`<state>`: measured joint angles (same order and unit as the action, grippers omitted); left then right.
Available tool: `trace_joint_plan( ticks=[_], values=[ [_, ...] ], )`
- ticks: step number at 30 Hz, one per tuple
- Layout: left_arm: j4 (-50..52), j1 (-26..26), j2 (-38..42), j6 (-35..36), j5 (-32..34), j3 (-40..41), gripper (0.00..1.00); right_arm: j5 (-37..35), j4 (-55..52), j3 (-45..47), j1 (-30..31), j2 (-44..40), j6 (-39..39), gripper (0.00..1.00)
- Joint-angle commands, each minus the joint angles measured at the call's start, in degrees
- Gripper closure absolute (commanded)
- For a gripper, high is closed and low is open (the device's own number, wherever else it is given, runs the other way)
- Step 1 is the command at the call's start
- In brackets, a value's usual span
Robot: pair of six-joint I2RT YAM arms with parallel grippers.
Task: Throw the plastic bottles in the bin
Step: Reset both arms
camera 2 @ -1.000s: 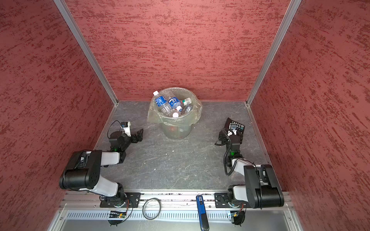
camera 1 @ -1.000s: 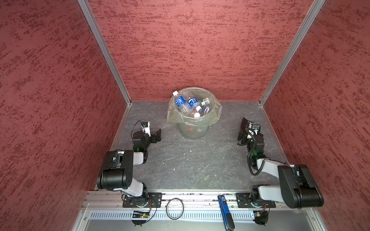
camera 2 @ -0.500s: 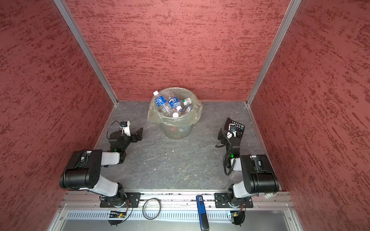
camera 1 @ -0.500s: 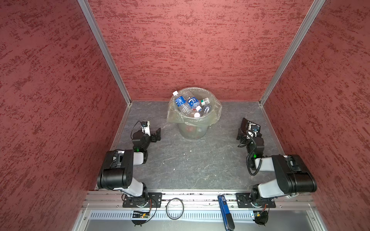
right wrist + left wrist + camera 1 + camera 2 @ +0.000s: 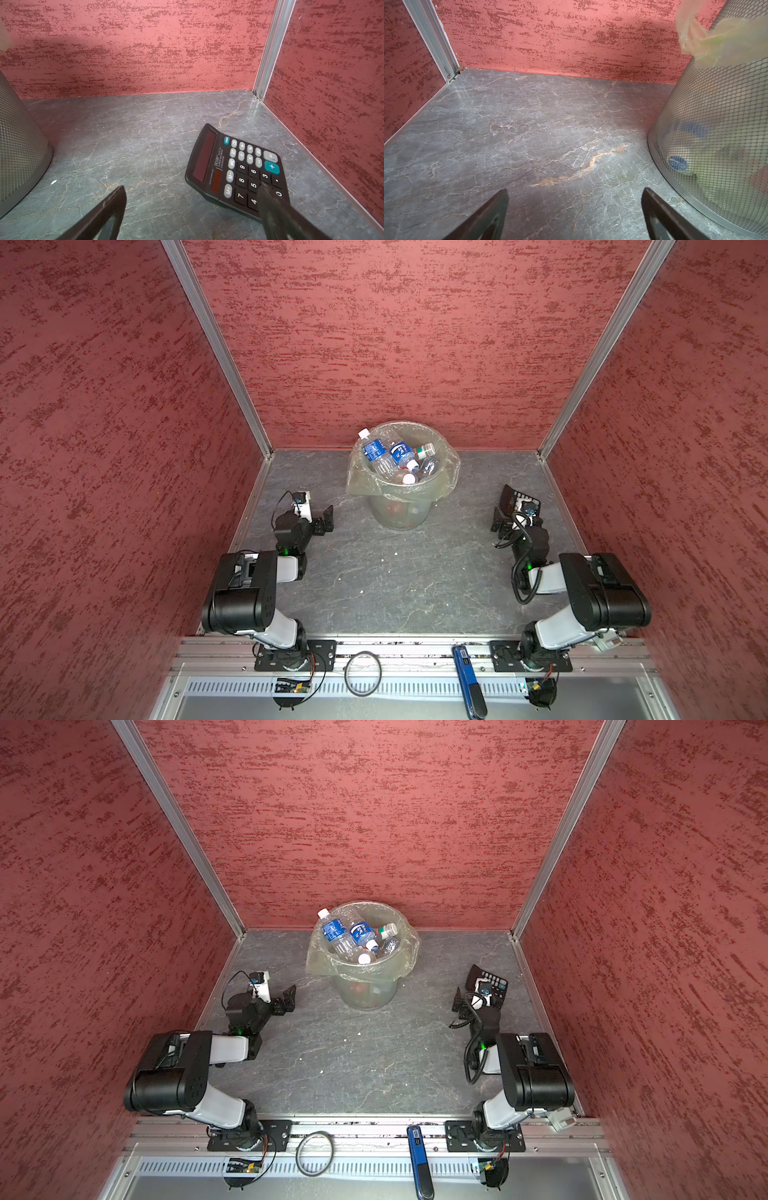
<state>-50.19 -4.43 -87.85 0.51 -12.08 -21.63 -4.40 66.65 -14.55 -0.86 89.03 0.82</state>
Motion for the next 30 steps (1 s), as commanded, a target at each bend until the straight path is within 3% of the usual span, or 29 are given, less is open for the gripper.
trace_joint_plan(
  ticks=[1, 30],
  values=[
    [-1.1, 0.3, 0.0, 0.7, 0.0, 0.1, 0.01, 0.8, 2.6, 0.0, -0.3, -0.3, -0.3, 0.01],
    [-0.7, -0.2, -0.1, 0.4, -0.5, -0.2, 0.01, 0.7, 2.7, 0.0, -0.3, -0.3, -0.4, 0.01]
  ],
)
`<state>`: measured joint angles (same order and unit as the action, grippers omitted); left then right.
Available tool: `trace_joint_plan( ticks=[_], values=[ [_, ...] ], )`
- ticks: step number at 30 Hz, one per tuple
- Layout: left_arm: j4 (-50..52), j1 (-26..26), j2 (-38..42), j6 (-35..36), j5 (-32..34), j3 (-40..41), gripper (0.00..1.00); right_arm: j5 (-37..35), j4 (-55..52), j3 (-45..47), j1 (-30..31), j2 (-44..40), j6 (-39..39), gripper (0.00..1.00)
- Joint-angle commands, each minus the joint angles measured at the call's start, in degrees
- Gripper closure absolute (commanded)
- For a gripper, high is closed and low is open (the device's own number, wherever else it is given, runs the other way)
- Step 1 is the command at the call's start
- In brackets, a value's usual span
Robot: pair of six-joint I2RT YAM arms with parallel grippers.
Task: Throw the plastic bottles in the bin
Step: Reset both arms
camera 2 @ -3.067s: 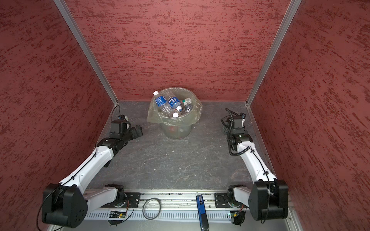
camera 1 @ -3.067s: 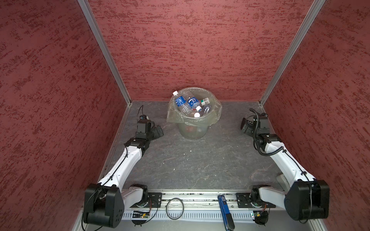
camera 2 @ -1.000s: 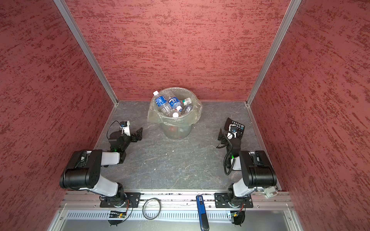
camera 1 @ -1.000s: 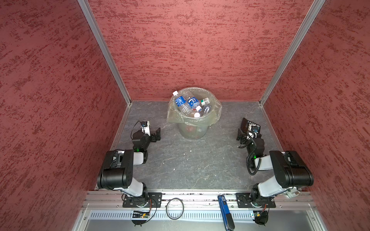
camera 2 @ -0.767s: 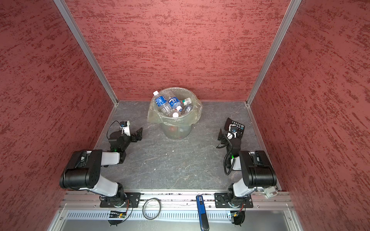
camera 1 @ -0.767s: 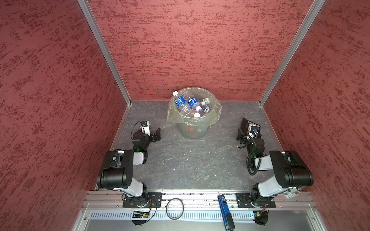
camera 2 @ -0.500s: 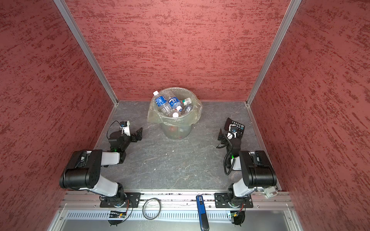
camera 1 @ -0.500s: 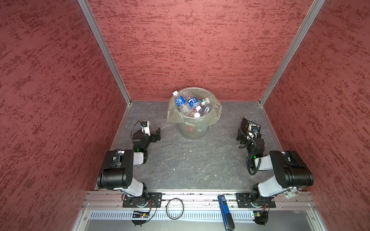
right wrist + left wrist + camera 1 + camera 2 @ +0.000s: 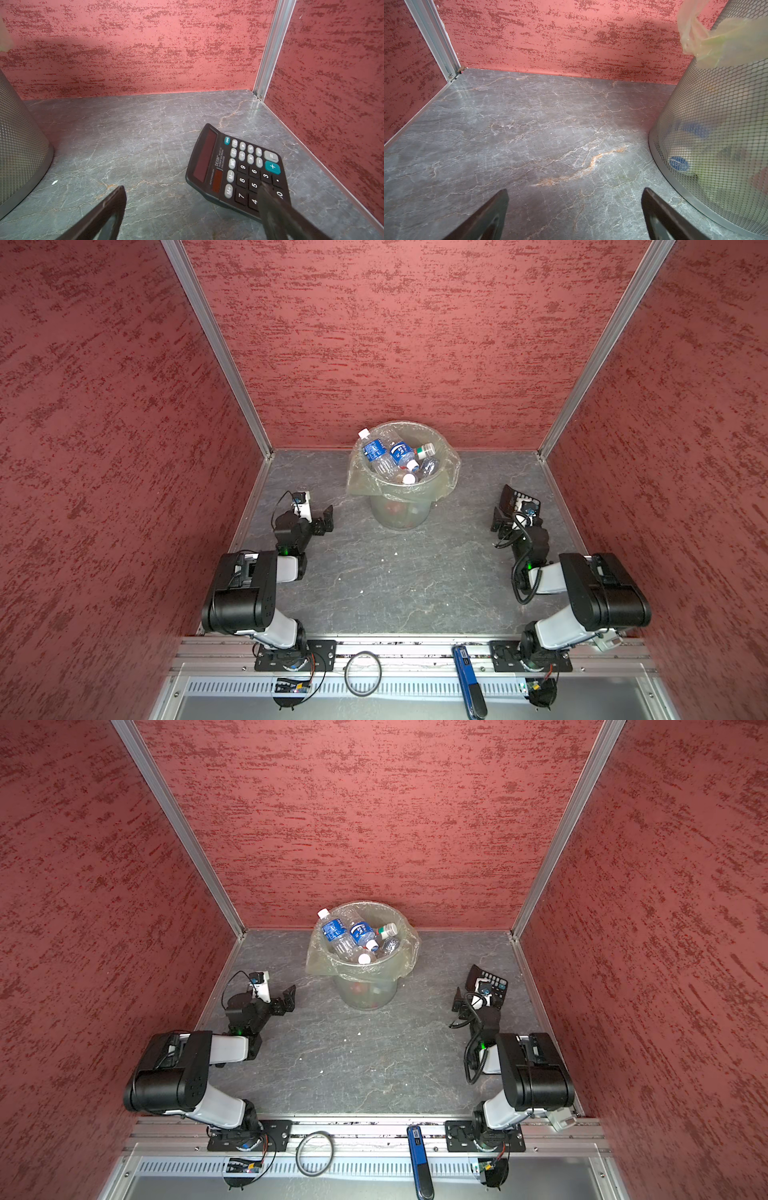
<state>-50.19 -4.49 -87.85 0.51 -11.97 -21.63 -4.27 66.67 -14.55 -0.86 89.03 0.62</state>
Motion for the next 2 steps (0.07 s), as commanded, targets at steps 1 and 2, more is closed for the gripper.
trace_joint_plan(
  ticks=[1, 2],
  values=[
    [-0.8, -0.1, -0.1, 0.4, -0.7, -0.2, 0.01, 0.6, 2.8, 0.1, -0.3, -0.3, -0.1, 0.01],
    [-0.9, -0.2, 0.0, 0.4, -0.8, -0.1, 0.00, 0.6, 2.8, 0.1, -0.3, -0.3, -0.1, 0.01]
  ],
)
